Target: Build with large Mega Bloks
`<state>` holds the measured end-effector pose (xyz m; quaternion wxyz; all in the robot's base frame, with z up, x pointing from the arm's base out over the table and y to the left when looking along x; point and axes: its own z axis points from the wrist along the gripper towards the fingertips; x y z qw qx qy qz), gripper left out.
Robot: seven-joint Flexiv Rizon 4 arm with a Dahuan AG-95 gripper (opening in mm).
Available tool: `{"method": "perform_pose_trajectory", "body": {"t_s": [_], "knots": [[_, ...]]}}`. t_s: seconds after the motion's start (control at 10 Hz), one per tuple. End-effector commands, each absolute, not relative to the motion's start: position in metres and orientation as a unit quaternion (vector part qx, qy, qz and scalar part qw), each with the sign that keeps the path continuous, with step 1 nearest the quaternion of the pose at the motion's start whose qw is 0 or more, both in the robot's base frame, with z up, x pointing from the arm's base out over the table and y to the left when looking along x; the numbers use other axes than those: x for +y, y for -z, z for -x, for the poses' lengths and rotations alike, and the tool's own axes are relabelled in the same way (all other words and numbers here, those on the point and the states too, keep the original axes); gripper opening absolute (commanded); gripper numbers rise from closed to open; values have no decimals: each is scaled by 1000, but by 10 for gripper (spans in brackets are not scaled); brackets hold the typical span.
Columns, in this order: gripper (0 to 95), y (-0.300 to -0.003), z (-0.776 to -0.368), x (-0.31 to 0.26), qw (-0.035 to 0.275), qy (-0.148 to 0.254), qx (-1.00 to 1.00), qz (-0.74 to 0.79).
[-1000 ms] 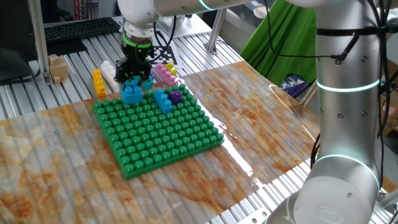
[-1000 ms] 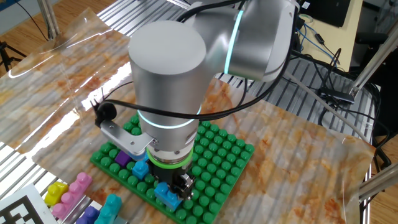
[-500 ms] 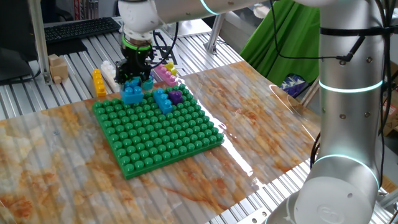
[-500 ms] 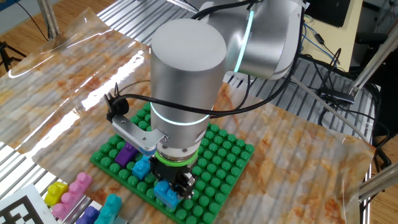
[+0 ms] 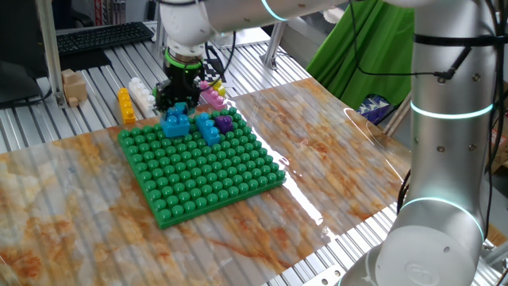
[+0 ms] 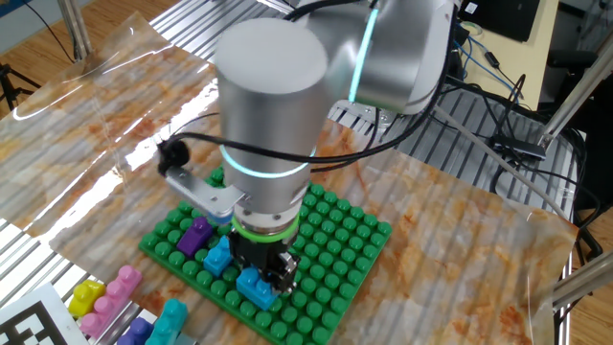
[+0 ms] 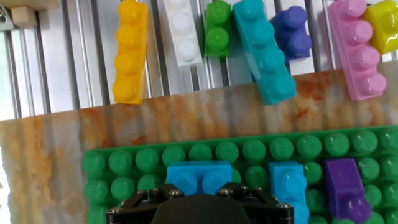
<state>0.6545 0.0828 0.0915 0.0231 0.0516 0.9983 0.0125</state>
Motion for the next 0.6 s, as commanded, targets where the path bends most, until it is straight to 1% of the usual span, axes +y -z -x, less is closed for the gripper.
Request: {"method": "perform_pose_trajectory", "body": {"t_s": [0.1,0.6], "knots": [[0,-86,-653,78,22,-15,999,-43],[0,-76,-645,73,27,-18,998,-51]]}}
